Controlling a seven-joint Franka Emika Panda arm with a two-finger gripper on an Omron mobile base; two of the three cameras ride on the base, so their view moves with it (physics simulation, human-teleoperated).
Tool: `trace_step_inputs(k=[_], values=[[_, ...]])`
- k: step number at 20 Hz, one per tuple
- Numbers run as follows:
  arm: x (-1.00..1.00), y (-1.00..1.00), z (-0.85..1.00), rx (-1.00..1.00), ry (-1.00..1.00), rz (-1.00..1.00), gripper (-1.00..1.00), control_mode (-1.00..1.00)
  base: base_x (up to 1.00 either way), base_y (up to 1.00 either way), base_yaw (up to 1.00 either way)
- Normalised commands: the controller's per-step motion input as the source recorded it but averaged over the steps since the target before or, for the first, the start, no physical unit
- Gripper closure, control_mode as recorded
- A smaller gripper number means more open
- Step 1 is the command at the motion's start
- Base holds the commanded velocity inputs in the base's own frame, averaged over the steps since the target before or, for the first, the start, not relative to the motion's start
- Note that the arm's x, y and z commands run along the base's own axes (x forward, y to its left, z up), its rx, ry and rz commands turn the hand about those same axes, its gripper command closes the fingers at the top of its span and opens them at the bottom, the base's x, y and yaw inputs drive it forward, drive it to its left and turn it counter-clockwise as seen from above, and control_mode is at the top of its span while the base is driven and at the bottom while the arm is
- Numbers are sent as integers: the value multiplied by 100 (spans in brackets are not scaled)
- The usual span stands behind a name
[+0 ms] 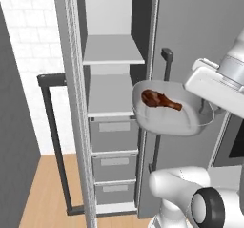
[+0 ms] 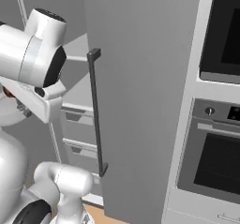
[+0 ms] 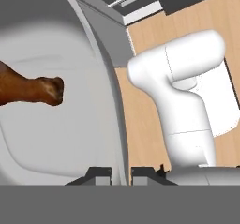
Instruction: Take the meat container that has the chicken drumstick and place it on the second highest rack of the freezer. Then take the vegetable container that has the mushroom and cucumber and place it on the highest rack of the freezer.
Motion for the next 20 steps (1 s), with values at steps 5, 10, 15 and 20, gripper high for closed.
trace_step_inputs(k=[5,10,15,20], values=[[0,0,0,0,0,0,100,100,42,-10,-12],[0,0,0,0,0,0,100,100,29,23,-16],[-11,2,-10,3,-2,-12,100,-100,-1,3,-4],[-25,70,-79,4,-15,-49,100,-100,0,0,0]])
